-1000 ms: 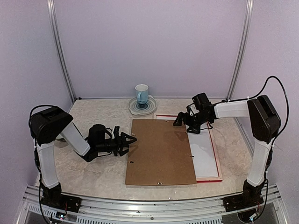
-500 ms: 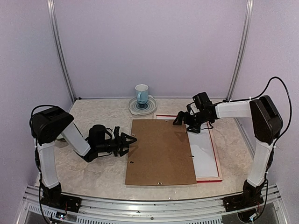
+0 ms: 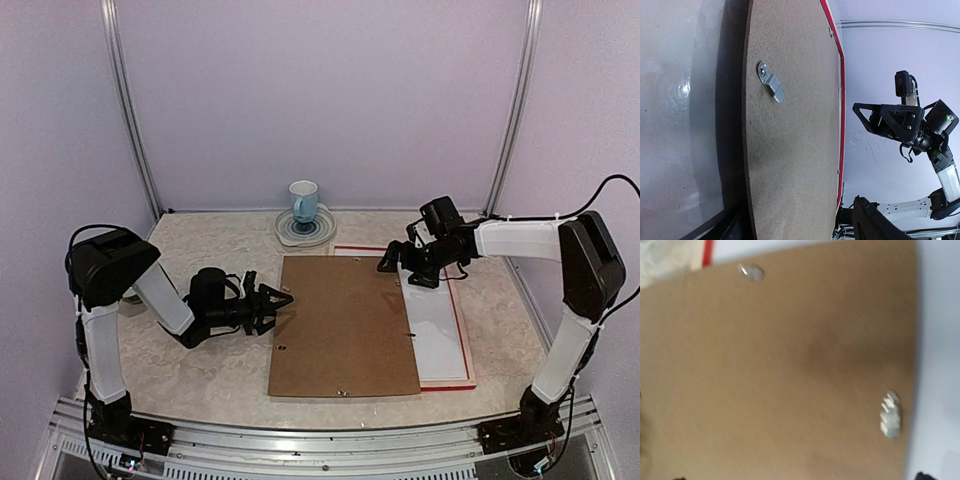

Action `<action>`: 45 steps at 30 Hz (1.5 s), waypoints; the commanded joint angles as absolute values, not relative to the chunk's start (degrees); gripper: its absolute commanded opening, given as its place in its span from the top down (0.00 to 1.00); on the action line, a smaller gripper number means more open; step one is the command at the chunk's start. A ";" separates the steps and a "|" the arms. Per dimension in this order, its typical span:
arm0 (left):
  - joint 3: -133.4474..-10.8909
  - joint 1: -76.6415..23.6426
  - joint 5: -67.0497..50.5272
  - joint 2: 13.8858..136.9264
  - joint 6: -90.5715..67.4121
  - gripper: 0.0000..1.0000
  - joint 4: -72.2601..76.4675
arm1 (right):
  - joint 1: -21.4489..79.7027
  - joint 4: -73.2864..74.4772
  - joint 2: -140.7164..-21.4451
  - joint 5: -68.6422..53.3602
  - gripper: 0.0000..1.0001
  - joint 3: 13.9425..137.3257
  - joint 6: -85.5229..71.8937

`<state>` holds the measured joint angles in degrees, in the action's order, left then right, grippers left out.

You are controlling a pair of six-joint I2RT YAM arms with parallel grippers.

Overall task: Put the photo into the frame
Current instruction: Adjust the fastener on the backboard.

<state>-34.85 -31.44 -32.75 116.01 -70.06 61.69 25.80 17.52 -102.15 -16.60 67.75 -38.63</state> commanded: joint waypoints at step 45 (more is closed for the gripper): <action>-35.33 -30.81 -33.84 116.63 -70.31 0.33 62.93 | 43.25 34.16 -99.60 -0.79 0.01 63.58 -37.38</action>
